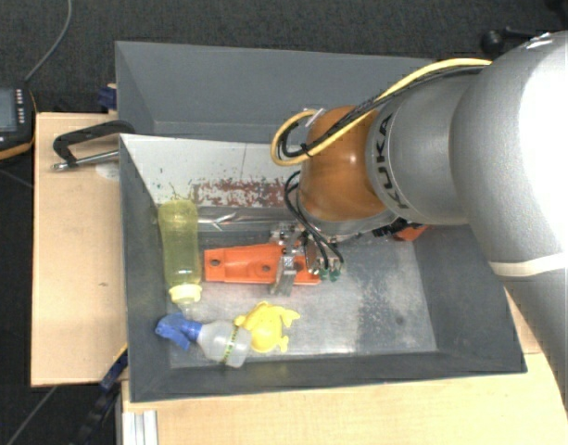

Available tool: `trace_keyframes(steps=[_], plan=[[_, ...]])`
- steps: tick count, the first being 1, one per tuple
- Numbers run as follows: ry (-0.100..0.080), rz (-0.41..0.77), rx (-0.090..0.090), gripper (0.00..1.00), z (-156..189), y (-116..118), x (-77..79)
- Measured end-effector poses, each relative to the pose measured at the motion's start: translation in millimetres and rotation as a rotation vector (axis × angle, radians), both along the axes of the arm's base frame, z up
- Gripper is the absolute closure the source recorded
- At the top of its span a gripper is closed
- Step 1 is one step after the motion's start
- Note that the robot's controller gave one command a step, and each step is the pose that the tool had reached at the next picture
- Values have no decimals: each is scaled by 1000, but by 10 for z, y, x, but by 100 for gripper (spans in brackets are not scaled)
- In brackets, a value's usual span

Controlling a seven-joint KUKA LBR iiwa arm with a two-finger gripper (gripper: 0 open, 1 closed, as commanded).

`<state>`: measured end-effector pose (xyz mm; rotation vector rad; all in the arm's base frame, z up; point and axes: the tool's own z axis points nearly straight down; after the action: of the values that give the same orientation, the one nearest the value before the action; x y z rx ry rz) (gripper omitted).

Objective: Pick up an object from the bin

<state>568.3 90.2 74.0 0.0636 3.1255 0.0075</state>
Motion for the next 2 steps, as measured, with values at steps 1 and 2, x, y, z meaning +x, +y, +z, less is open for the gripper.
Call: trace_keyframes(steps=[1, 2], plan=[[-5, 30, 1, 100, 776, 52, -14], [-5, 31, 1, 100, 776, 53, -15]])
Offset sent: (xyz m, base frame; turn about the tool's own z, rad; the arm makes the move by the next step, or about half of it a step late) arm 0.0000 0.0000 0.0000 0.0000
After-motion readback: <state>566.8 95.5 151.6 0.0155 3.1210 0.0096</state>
